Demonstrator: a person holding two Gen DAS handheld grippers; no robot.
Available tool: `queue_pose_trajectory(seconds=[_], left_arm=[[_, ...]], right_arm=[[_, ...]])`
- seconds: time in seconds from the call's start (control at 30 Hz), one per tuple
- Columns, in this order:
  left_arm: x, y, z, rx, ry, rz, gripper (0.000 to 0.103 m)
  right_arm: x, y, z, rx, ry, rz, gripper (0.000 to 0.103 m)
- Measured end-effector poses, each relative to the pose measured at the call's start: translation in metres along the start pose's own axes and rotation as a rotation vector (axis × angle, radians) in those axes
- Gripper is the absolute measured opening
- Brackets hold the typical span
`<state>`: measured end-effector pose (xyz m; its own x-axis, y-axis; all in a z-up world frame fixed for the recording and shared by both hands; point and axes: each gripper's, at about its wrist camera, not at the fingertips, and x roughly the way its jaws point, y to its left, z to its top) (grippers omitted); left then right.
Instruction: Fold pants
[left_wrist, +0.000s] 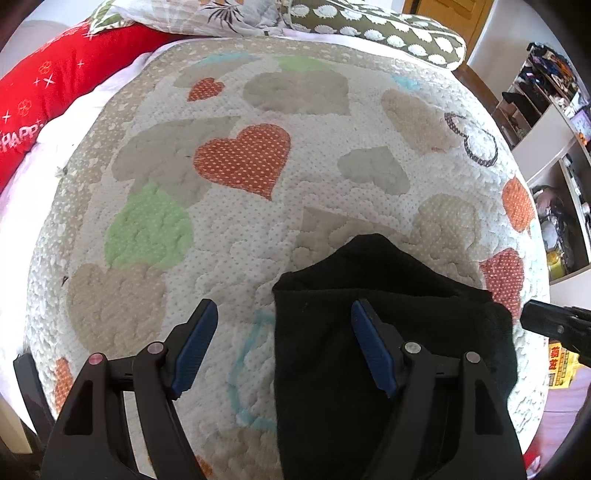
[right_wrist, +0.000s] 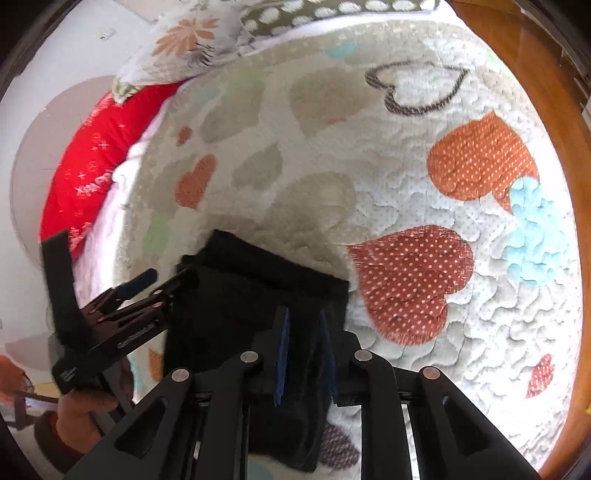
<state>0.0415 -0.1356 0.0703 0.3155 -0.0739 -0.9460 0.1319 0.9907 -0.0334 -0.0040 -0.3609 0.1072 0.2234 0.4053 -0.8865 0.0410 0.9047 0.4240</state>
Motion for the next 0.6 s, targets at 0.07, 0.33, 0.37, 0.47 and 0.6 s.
queue_pose_trajectory(seconds=[0.07,0.33,0.37,0.47,0.6], left_arm=[[-0.008,0.005,-0.003,-0.015,0.001,-0.011,0.075],[-0.027,0.015,-0.041,-0.051,0.042,-0.115,0.075],[-0.024,0.016,-0.046,-0.051,0.051,-0.135,0.075],[-0.014,0.017,-0.058,-0.063,0.087,-0.189,0.08],[-0.012,0.018,-0.063,-0.061,0.097,-0.251,0.082]], right_arm=[[-0.003,0.012,-0.006,-0.038,0.008,0.026,0.022],[0.036,0.02,-0.036,-0.067,0.082,0.032,0.032],[0.038,0.014,-0.038,-0.051,0.073,0.034,0.032],[0.029,0.003,-0.042,-0.011,0.053,0.038,0.032],[0.01,-0.007,-0.046,0.002,0.038,0.034,0.048]])
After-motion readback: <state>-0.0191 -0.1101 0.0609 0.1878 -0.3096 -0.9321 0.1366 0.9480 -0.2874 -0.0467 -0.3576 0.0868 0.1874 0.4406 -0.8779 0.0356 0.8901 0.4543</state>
